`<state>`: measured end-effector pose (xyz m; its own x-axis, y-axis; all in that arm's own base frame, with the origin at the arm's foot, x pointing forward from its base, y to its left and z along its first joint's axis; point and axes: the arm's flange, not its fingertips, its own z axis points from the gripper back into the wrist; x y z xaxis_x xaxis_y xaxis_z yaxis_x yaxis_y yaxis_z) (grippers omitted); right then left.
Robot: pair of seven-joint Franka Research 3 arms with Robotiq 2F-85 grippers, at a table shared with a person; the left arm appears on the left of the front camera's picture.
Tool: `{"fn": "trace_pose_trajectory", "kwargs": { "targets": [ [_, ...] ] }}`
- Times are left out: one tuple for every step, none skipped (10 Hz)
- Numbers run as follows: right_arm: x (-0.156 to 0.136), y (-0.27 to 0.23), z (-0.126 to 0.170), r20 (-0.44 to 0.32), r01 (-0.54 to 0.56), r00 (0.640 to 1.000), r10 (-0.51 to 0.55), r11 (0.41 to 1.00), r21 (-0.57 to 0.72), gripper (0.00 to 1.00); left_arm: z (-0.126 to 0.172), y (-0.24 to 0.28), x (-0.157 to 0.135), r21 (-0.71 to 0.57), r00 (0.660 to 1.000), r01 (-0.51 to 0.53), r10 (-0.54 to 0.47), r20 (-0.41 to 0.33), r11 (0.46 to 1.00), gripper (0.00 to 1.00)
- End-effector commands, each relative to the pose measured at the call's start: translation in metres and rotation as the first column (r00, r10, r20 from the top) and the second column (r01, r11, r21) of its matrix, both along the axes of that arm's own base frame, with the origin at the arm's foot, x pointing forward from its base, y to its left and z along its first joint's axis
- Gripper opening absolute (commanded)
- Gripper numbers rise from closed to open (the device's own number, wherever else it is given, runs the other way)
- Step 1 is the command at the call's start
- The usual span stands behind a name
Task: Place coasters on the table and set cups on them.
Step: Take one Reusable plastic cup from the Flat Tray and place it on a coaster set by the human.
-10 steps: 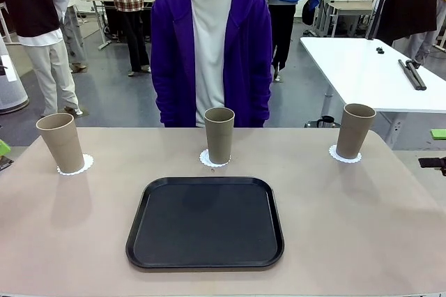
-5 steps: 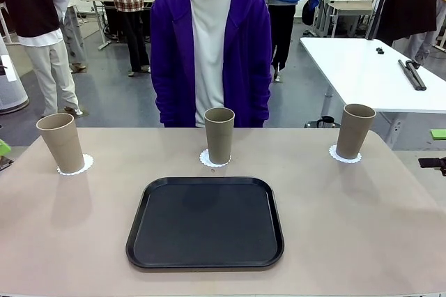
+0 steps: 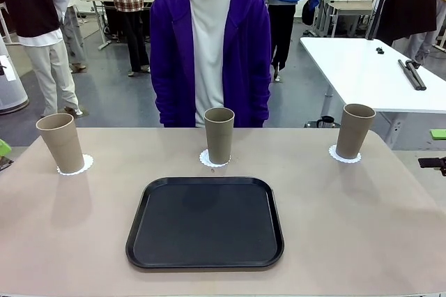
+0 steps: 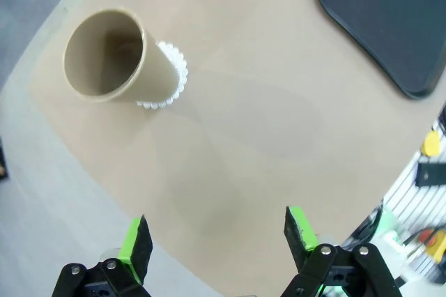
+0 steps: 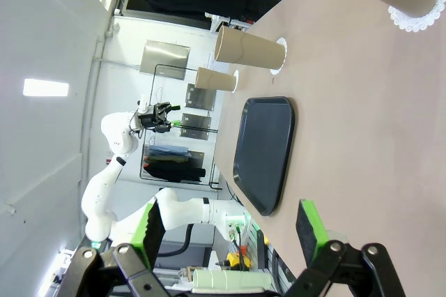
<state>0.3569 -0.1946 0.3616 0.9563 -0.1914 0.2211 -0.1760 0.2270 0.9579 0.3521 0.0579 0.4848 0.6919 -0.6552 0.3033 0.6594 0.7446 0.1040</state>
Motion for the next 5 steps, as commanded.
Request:
{"fn": "trace_pose_trajectory", "kwargs": {
  "targets": [
    [-0.001,0.001,0.001,0.005,-0.001,1.0,0.001,1.0,0.004,1.0,-0.023,-0.013,-0.048,-0.002,0.982,-0.186,0.186,-0.03,0.982,1.0],
    [-0.001,0.001,0.001,0.005,-0.001,1.0,0.001,1.0,0.004,1.0,-0.016,-0.018,-0.05,0.057,0.98,-0.188,0.191,-0.06,0.981,1.0],
    [-0.001,0.001,0.001,0.005,-0.001,1.0,0.001,1.0,0.004,1.0,-0.024,-0.015,-0.062,0.073,0.975,-0.193,0.2,-0.101,0.978,1.0],
    [-0.001,0.001,0.001,0.005,-0.001,1.0,0.001,1.0,0.004,1.0,-0.032,-0.009,-0.075,0.042,0.972,-0.229,0.231,-0.053,0.973,1.0],
    [-0.001,0.001,0.001,0.005,-0.001,1.0,0.001,1.0,0.004,1.0,0.007,-0.003,-0.018,0.022,0.98,-0.186,0.187,-0.06,0.982,1.0]
  ]
}}
